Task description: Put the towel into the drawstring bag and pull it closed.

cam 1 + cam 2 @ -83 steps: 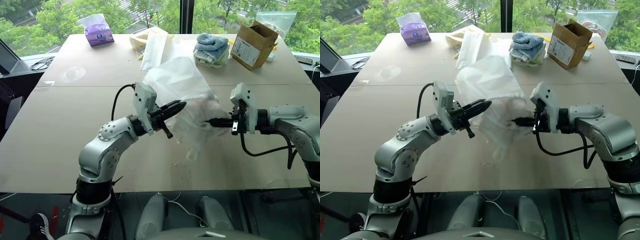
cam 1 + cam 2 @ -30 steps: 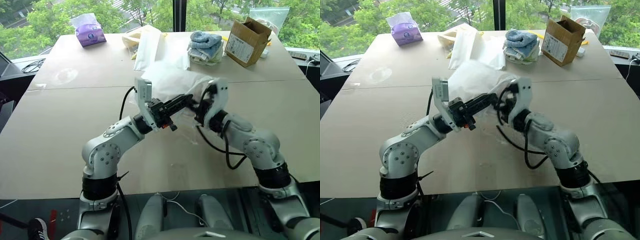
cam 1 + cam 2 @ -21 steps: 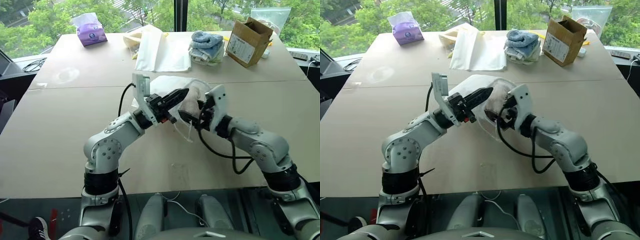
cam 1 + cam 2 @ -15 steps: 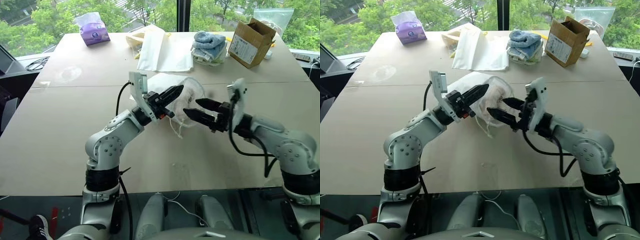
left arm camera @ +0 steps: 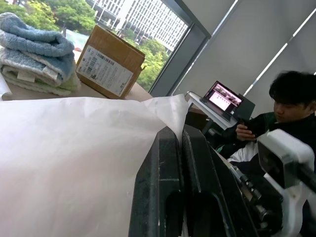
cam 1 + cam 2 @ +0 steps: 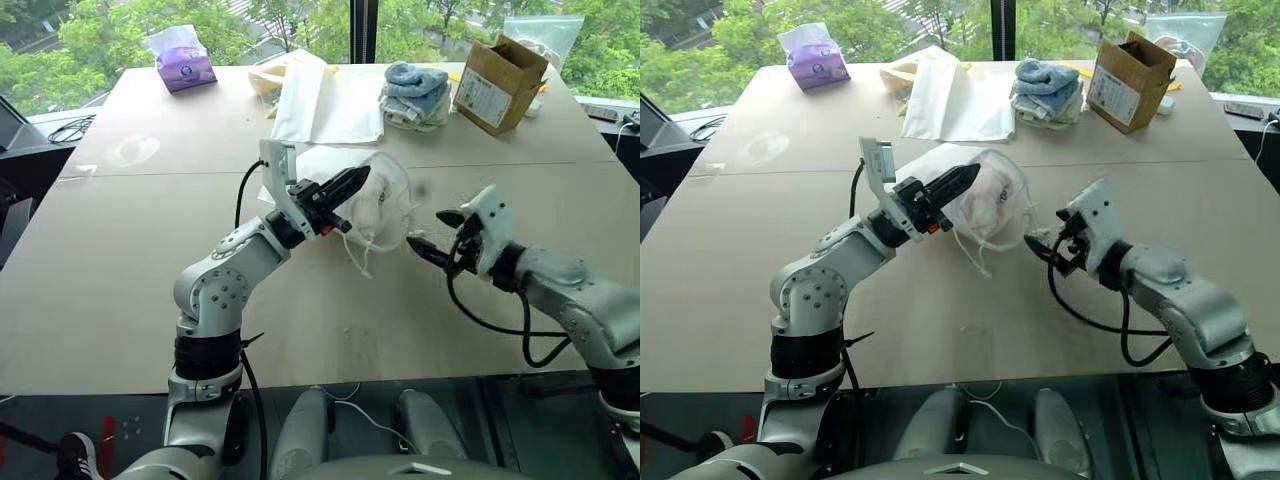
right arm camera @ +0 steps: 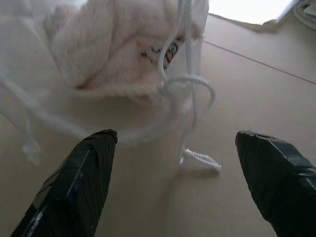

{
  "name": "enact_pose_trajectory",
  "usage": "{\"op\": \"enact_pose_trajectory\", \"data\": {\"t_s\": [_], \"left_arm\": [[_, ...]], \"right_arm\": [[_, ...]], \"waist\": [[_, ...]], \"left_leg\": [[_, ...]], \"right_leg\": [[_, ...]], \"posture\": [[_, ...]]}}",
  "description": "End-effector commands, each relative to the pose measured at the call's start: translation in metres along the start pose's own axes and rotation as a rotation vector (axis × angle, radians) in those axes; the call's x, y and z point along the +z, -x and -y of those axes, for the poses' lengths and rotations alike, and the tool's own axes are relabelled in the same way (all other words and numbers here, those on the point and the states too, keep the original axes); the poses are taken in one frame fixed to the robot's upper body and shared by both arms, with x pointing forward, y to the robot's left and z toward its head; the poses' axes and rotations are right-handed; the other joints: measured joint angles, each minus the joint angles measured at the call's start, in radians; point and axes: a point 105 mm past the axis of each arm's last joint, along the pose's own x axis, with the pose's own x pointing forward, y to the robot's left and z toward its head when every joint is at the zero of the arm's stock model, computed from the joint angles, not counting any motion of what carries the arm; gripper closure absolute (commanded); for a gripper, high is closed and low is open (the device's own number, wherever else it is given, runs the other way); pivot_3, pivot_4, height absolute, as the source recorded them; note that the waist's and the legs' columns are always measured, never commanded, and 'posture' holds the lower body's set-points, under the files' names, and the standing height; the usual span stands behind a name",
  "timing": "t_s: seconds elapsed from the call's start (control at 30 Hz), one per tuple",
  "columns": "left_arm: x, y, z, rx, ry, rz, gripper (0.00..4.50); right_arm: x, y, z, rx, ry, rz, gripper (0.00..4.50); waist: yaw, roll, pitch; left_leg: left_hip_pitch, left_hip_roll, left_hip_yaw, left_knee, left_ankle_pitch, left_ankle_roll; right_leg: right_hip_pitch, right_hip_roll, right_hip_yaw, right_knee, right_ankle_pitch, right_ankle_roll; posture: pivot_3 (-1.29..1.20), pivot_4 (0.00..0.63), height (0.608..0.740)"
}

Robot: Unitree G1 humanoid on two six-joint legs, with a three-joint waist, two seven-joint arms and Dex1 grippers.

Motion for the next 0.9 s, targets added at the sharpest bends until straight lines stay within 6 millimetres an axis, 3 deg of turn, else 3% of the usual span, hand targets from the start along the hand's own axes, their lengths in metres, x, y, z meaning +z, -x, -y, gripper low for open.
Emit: {"op": "enact_pose_trajectory", "data": {"t_s": [0.03, 0.23, 0.37, 0.53, 0.57, 0.6, 0.83, 0.9], "left_arm": [[0.011, 0.0, 0.005, -0.025, -0.026, 0.04, 4.5], [0.012, 0.001, 0.006, -0.029, -0.027, 0.036, 4.5], [0.013, 0.002, 0.005, -0.027, -0.031, 0.036, 4.5], [0.013, 0.003, 0.005, -0.025, -0.038, 0.03, 4.5], [0.013, 0.003, 0.005, -0.024, -0.039, 0.031, 4.5], [0.014, 0.004, 0.005, -0.022, -0.04, 0.033, 4.5], [0.013, 0.006, 0.003, -0.006, -0.042, 0.033, 4.5], [0.012, 0.006, 0.003, -0.005, -0.042, 0.033, 4.5]], "right_arm": [[-0.001, -0.003, 0.012, -0.071, 0.127, 0.024, 0.41], [-0.008, -0.035, 0.023, -0.171, 0.168, 0.078, 0.41], [0.004, -0.051, 0.022, -0.168, 0.117, 0.174, 0.41], [0.015, -0.063, 0.043, -0.28, 0.061, 0.265, 0.41], [0.017, -0.063, 0.045, -0.292, 0.048, 0.288, 0.91], [0.019, -0.062, 0.047, -0.301, 0.03, 0.312, 1.11], [0.018, -0.055, 0.046, -0.303, 0.0, 0.356, 4.46], [0.018, -0.051, 0.047, -0.312, 0.004, 0.365, 4.46]], "waist": [[0.001, 0.0, 0.0], [-0.006, 0.0, 0.0], [-0.003, 0.0, 0.0], [-0.001, 0.0, 0.0], [0.0, 0.0, 0.0], [0.0, 0.0, 0.0], [-0.005, 0.0, 0.0], [-0.004, 0.0, 0.0]], "left_leg": [[0.0, 0.0, 0.0, 0.0, 0.0, 0.0], [0.001, 0.001, 0.001, 0.0, 0.0, 0.0], [0.001, 0.001, 0.0, 0.0, 0.0, 0.0], [0.001, 0.0, 0.0, 0.0, 0.0, 0.0], [0.001, 0.0, 0.0, 0.0, 0.0, 0.0], [0.001, 0.0, 0.0, 0.0, 0.0, 0.0], [0.001, 0.0, 0.0, 0.0, 0.0, 0.0], [0.001, 0.0, 0.0, 0.0, 0.0, 0.0]], "right_leg": [[0.0, 0.0, 0.0, 0.0, 0.0, 0.0], [0.0, 0.001, 0.001, 0.001, 0.0, 0.0], [0.0, 0.001, 0.0, 0.001, 0.0, 0.0], [0.0, 0.0, -0.001, 0.0, 0.0, 0.0], [0.0, 0.0, -0.001, 0.0, 0.0, 0.0], [0.0, 0.0, -0.001, 0.001, 0.0, 0.0], [0.0, 0.0, 0.0, 0.001, 0.0, 0.0], [0.0, 0.0, 0.0, 0.001, 0.0, 0.0]], "posture": [[0.0, 0.15, 0.74], [0.0, 0.15, 0.74], [0.0, 0.15, 0.74], [0.0, 0.15, 0.74], [0.0, 0.15, 0.74], [0.0, 0.15, 0.74], [0.0, 0.15, 0.74], [0.0, 0.15, 0.74]]}}
